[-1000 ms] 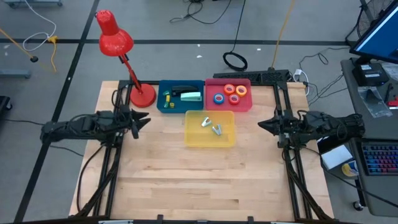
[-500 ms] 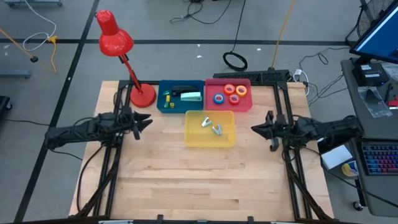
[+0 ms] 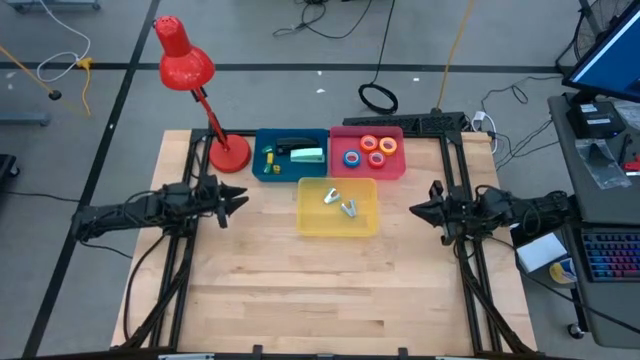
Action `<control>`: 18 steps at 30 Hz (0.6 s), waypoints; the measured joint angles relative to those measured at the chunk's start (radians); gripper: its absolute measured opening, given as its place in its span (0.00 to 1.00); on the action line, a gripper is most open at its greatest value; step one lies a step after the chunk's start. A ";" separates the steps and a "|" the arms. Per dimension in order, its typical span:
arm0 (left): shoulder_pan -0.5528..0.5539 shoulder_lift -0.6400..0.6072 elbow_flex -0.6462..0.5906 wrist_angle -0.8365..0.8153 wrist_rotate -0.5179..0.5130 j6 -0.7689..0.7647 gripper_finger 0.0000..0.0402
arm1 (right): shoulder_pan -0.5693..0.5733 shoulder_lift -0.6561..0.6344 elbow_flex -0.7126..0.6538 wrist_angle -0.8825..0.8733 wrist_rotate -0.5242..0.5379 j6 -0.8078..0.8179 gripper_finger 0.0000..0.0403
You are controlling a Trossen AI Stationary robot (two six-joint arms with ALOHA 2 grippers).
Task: Pick and place Stapler, Stapler remover, tape
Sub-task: Return to Home Position
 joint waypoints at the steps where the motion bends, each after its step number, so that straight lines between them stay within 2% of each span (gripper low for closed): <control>1: -0.005 0.000 0.000 0.000 0.005 0.000 0.44 | 0.000 0.002 0.000 -0.007 0.001 -0.003 0.01; 8: -0.023 0.010 0.000 -0.001 0.000 -0.002 0.44 | 0.000 0.007 -0.014 -0.031 0.003 -0.006 0.01; 11: -0.024 0.010 0.000 0.029 0.007 -0.102 0.44 | 0.000 0.007 -0.045 -0.026 0.004 0.023 0.01; 12: -0.025 0.010 0.000 0.044 0.008 -0.079 0.44 | 0.000 0.008 -0.061 -0.018 0.004 0.028 0.01; 14: -0.035 0.011 -0.005 0.103 0.038 0.073 0.44 | 0.000 0.008 -0.087 -0.013 0.004 0.027 0.01; 16: -0.048 0.010 -0.023 0.230 0.121 0.229 0.44 | 0.000 0.008 -0.102 0.006 0.003 0.023 0.01; 18: -0.058 0.010 -0.047 0.318 0.192 0.296 0.44 | 0.000 0.007 -0.115 0.011 0.001 0.014 0.01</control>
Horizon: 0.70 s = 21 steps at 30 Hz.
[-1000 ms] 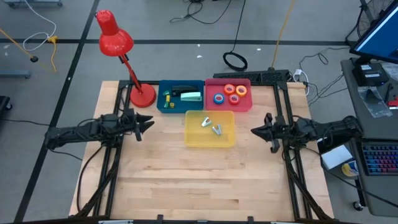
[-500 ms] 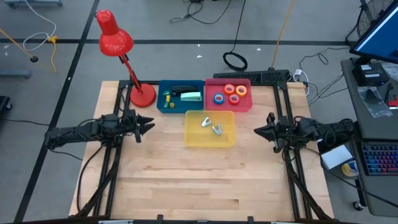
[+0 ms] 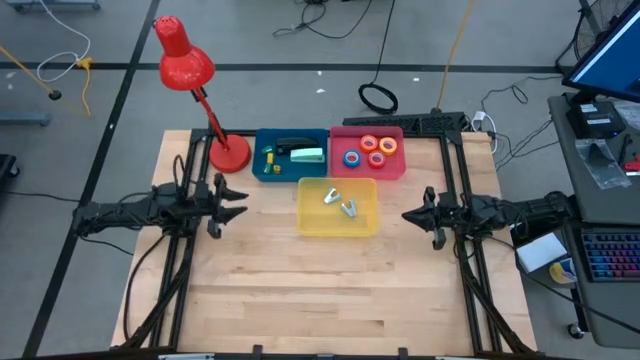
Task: Pick and place Stapler, Stapler remover, tape
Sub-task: Return to Home Position
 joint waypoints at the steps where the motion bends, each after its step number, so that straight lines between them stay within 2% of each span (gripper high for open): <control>1: -0.004 0.000 -0.015 0.008 0.022 0.005 0.44 | 0.000 0.001 -0.007 0.000 -0.005 -0.011 0.01; 6: -0.012 0.005 -0.026 -0.090 0.001 -0.039 0.44 | 0.000 0.001 -0.021 -0.006 -0.009 -0.094 0.01; 13: -0.012 0.005 -0.026 -0.082 -0.008 -0.102 0.44 | 0.000 0.001 -0.025 0.009 -0.008 -0.141 0.01; 21: -0.012 0.005 -0.026 -0.082 -0.011 -0.144 0.44 | 0.000 0.000 -0.026 0.115 -0.003 -0.127 0.01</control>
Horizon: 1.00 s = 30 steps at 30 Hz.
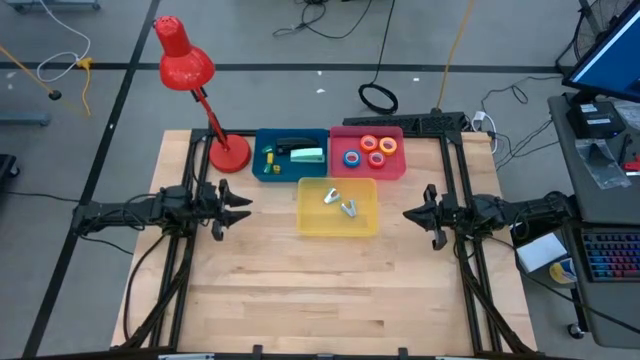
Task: Pick and place Stapler, Stapler remover, tape
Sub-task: Return to Home Position
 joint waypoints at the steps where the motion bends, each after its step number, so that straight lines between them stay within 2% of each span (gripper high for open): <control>1: 0.000 0.000 0.000 0.000 0.000 0.000 0.44 | 0.000 0.000 0.000 0.005 0.000 0.000 0.01; 30: 0.000 0.000 0.000 0.001 0.000 0.002 0.44 | 0.000 0.000 -0.001 0.015 0.000 0.002 0.01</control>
